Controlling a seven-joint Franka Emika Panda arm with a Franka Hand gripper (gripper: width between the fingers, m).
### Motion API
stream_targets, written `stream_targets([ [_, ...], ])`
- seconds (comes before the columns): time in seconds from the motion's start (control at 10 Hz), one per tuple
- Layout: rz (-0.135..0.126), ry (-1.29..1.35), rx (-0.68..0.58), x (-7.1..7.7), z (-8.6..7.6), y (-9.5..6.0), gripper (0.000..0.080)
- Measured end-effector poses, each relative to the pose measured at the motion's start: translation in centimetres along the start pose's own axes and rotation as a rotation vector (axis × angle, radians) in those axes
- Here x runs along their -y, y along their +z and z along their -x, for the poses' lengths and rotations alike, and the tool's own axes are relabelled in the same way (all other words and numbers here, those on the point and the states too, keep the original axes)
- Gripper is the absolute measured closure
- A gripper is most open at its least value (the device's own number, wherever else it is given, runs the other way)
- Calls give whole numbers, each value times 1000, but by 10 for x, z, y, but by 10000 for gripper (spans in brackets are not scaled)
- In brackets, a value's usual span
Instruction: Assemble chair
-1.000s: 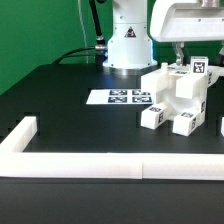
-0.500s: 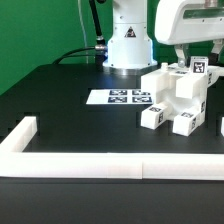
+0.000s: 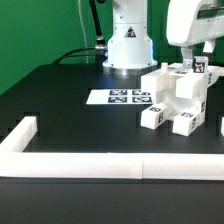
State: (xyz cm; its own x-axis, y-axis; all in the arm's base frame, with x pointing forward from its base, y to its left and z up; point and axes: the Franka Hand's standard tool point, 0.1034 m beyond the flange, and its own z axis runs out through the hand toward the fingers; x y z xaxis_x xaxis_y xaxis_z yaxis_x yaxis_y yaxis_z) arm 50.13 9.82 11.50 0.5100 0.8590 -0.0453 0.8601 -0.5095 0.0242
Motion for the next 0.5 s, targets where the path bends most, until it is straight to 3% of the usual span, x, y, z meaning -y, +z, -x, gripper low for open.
stream_targets([
  [0.3,5,-140,7,-3,3,0,153],
  [0.4,5,-116,7,-3,3,0,292],
  [0.5,5,-115,7,-3,4,0,292],
])
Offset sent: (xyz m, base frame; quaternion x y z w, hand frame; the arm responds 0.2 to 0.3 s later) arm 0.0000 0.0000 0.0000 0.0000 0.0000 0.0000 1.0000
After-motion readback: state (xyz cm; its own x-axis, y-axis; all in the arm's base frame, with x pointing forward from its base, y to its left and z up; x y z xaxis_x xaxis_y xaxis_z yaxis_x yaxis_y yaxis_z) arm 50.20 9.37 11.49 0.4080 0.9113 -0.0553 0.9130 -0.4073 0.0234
